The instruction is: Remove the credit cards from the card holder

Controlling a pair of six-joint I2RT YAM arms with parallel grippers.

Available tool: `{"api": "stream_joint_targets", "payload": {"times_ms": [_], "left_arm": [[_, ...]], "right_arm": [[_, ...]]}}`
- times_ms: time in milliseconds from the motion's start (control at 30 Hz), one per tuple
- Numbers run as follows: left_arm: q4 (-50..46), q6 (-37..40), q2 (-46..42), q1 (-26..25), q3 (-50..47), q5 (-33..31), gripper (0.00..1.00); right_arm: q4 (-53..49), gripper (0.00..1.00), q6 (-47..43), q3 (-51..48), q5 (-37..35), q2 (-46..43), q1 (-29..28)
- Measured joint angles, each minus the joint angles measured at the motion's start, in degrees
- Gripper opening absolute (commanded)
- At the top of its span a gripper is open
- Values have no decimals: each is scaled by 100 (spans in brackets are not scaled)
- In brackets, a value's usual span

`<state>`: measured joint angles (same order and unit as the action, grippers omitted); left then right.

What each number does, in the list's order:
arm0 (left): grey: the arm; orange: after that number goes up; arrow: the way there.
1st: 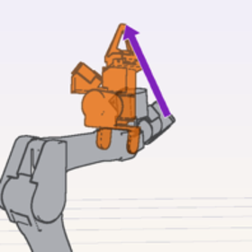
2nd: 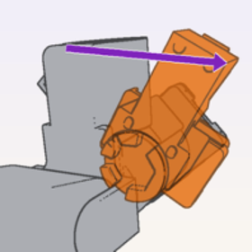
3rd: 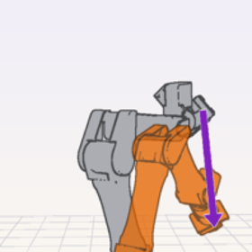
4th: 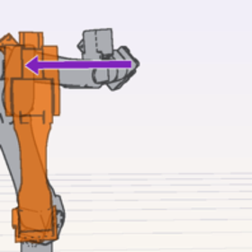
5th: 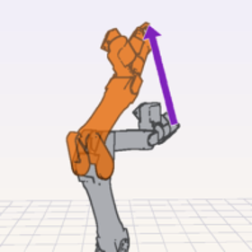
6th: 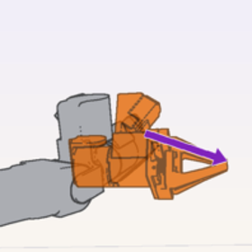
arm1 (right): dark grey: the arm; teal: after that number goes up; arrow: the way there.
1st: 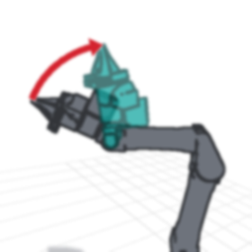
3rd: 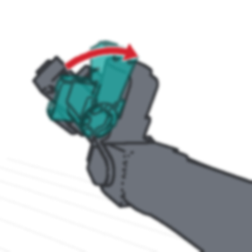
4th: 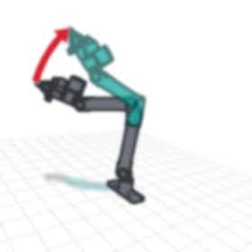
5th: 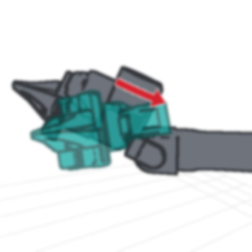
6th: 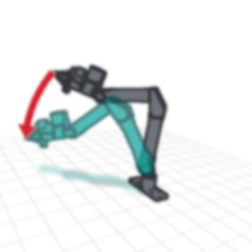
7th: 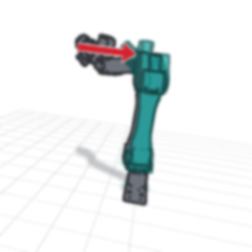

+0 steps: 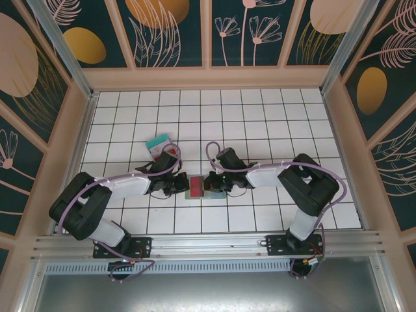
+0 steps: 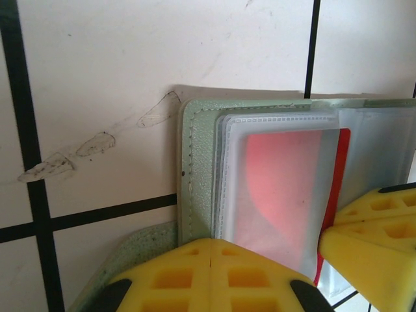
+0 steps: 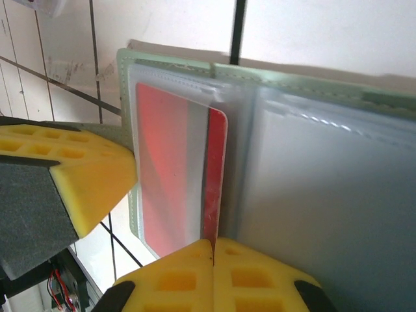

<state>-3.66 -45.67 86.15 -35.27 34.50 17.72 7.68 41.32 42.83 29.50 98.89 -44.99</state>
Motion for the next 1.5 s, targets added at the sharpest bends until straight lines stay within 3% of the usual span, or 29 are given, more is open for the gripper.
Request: {"api": "stream_joint_targets", "payload": {"times_ms": [400, 600, 700, 767, 900, 1100, 1500], "left_arm": [[-68, 2, 0, -11, 33, -24, 2], [-205, 20, 0, -31, 116, -66, 17], [-295, -15, -11, -31, 223, -55, 39], [-306, -55, -63, -31, 319, -17, 44], [-186, -210, -238, -26, 520, 129, 45], [737, -793, -520, 59, 551, 662, 42], [2330, -1703, -555, 166, 310, 1445, 34]], "right_arm": [[17, 0, 11, -603, 17, -697, 376], [-149, 0, -48, -855, 13, -1335, 614], [-273, 0, -83, -911, 9, -1661, 721], [-376, 0, -122, -925, 13, -1912, 796], [-474, 0, -210, -925, 66, -2345, 979], [-310, 0, -234, -925, 487, -2778, 1287], [793, 0, 149, -929, 1397, -2822, 1309]]}}
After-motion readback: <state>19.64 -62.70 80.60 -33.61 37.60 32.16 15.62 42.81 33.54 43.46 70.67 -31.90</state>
